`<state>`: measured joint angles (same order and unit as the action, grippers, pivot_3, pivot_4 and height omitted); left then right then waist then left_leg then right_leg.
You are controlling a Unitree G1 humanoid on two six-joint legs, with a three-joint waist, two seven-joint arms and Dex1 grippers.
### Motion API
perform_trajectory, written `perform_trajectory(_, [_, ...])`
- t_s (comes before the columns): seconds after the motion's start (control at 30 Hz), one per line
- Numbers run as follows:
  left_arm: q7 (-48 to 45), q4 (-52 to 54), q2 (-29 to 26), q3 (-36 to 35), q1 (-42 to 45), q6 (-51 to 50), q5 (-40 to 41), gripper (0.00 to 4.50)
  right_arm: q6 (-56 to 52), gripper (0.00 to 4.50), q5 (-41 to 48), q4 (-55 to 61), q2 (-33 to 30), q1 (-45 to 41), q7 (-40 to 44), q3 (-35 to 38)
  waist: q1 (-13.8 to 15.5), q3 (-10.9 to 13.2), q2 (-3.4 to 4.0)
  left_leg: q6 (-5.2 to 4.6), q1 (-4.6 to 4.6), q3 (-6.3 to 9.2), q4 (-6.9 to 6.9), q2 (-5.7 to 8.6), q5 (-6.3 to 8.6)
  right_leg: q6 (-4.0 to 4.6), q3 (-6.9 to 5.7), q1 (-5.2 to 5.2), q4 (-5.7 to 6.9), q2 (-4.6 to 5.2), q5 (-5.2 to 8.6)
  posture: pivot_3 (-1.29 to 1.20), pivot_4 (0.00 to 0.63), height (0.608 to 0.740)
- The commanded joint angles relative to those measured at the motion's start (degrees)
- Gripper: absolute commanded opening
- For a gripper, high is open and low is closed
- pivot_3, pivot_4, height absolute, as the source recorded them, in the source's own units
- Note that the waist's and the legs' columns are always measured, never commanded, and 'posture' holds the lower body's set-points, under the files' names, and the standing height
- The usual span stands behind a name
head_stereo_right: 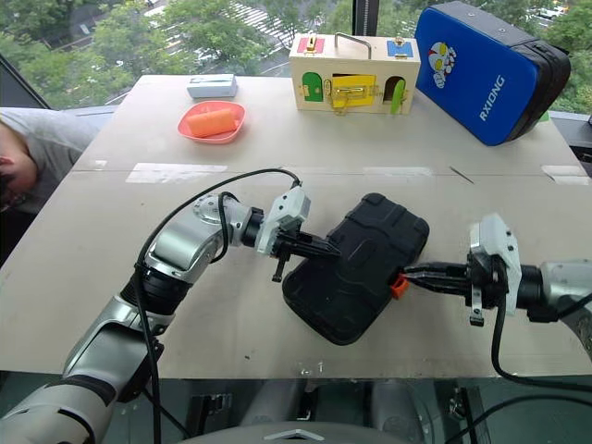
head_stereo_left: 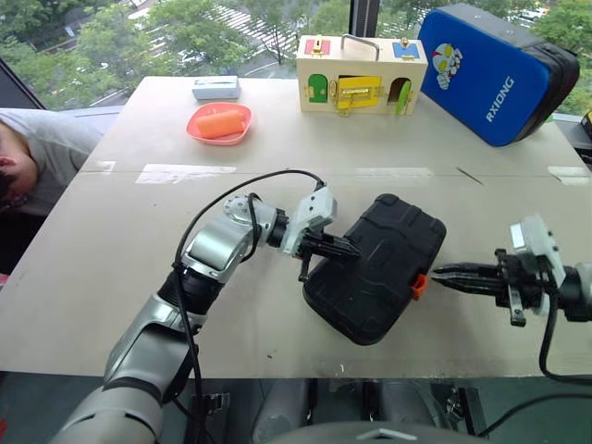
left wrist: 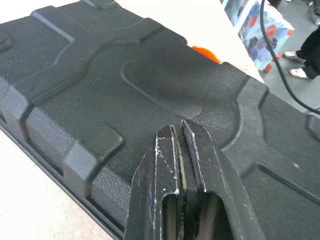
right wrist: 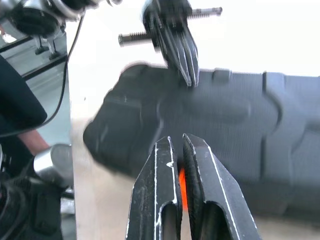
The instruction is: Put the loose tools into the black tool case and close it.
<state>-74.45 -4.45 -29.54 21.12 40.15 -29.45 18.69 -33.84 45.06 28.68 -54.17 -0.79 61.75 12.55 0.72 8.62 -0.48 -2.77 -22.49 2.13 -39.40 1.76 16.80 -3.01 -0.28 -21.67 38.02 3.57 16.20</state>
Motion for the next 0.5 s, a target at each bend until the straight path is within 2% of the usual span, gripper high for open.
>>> perform_trajectory(0.03, [0.5,-0.9,0.2,1.4,-0.4,-0.4,-2.1,0.03,1.2,0.00,-5.7,-0.8,0.7,-1.0,-2.2,-4.6,0.1,0.0,0.00,0.00,-0.01,0.00,0.01,0.01,0.00,0.00,0.00,-0.01,-0.01,0.00,0.00,0.00,0.150,0.735])
perform_trajectory(0.23, [0.3,-0.7,0.5,1.3,-0.1,-0.6,-2.2,0.03,4.7,0.00,-12.2,-3.3,-0.2,1.6,-0.8,-7.6,0.1,0.0,0.00,-0.01,-0.09,0.00,0.00,0.04,0.00,0.00,-0.03,-0.04,-0.04,0.02,0.00,0.00,0.150,0.735])
perform_trajectory(0.5, [-0.3,-2.1,0.8,1.7,0.2,0.8,-3.0,0.03,5.0,0.00,-11.9,-2.8,-1.7,8.7,0.5,-1.0,0.1,0.0,0.00,-0.01,-0.08,0.00,-0.01,0.04,0.00,-0.01,-0.02,-0.02,-0.04,0.02,0.00,0.00,0.150,0.735])
